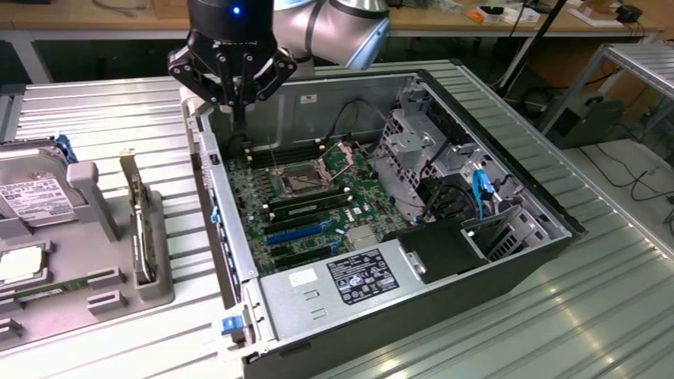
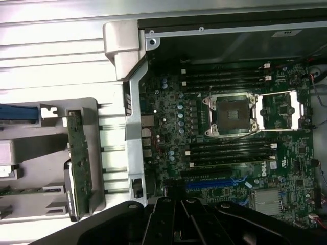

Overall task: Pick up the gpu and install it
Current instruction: 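Reach for the gpu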

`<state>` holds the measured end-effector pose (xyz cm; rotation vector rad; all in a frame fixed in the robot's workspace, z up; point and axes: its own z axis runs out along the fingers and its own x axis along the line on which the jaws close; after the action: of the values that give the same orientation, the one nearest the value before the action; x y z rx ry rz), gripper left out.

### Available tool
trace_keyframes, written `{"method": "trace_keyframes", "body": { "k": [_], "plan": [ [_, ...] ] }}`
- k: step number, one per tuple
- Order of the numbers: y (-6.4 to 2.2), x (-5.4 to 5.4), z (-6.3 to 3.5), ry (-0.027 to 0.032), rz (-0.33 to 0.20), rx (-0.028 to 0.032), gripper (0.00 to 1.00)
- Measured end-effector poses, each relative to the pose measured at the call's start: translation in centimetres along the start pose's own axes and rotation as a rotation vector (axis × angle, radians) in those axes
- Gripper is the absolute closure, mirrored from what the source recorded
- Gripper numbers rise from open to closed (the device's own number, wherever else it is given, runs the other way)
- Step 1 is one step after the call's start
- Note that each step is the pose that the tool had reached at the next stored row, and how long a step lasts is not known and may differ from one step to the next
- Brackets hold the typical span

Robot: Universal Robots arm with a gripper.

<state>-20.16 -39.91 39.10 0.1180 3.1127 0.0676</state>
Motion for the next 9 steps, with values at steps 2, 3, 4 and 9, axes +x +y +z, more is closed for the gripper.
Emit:
{"method": "trace_keyframes", "body": {
  "k": [2, 3, 4, 9],
  "plan": [
    [-0.01, 0.2, 0.00, 0.0001, 0.000, 0.0000, 0.89],
    [-0.02, 0.3, 0.00, 0.0000, 0.000, 0.0000, 0.89],
    [-0.03, 0.4, 0.00, 0.0000, 0.000, 0.0000, 0.89],
    [-0.11, 1.4, -0.01, 0.0000, 0.000, 0.0000, 0.89]
  ]
}}
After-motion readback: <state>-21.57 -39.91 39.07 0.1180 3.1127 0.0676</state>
